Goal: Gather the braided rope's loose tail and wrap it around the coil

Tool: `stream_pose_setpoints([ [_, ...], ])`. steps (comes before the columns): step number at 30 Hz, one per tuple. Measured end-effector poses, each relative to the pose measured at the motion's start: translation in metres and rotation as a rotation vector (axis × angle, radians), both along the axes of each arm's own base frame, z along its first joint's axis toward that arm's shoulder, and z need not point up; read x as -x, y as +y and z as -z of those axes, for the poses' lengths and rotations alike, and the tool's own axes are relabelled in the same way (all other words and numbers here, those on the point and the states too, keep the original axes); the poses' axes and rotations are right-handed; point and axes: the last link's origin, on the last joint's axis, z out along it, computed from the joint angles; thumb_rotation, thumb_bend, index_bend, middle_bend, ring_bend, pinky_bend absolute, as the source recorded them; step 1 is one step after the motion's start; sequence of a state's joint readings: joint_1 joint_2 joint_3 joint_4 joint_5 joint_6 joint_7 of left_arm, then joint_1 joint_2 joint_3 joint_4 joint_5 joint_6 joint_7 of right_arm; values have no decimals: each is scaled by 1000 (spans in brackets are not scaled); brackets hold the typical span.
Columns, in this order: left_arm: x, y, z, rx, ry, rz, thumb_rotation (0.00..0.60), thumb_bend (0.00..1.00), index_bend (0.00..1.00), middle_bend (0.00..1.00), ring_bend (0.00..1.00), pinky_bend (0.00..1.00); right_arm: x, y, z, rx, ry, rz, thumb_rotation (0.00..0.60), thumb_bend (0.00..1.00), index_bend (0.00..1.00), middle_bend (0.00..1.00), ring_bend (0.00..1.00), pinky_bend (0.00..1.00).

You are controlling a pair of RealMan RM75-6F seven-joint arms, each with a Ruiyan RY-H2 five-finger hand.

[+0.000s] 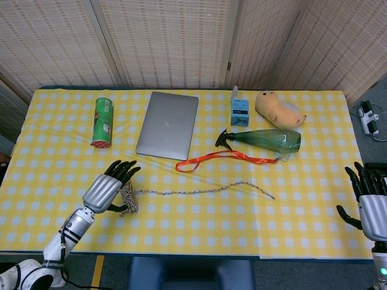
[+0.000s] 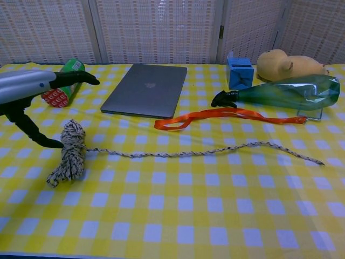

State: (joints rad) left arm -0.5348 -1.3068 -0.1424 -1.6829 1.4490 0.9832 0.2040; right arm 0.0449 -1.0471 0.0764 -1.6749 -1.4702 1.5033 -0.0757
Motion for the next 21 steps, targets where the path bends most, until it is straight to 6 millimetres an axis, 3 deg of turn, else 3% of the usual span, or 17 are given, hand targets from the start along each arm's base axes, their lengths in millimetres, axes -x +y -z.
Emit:
stream_pose_setpoints([
  [4,-16,7,28,41,4,-1,600,94,0,9,0,0,1,0,1,-6,-3,2,600,302,0,0,44,0],
  [10,-25,16,52,25,80,21,600,94,0,2,0,0,2,1,1,-10,-8,8,600,303,0,0,47,0],
  [21,-5,31,72,-79,200,-61,600,95,0,1,0,0,3,2,3,-17,-21,9,600,303,0,0,42,0],
])
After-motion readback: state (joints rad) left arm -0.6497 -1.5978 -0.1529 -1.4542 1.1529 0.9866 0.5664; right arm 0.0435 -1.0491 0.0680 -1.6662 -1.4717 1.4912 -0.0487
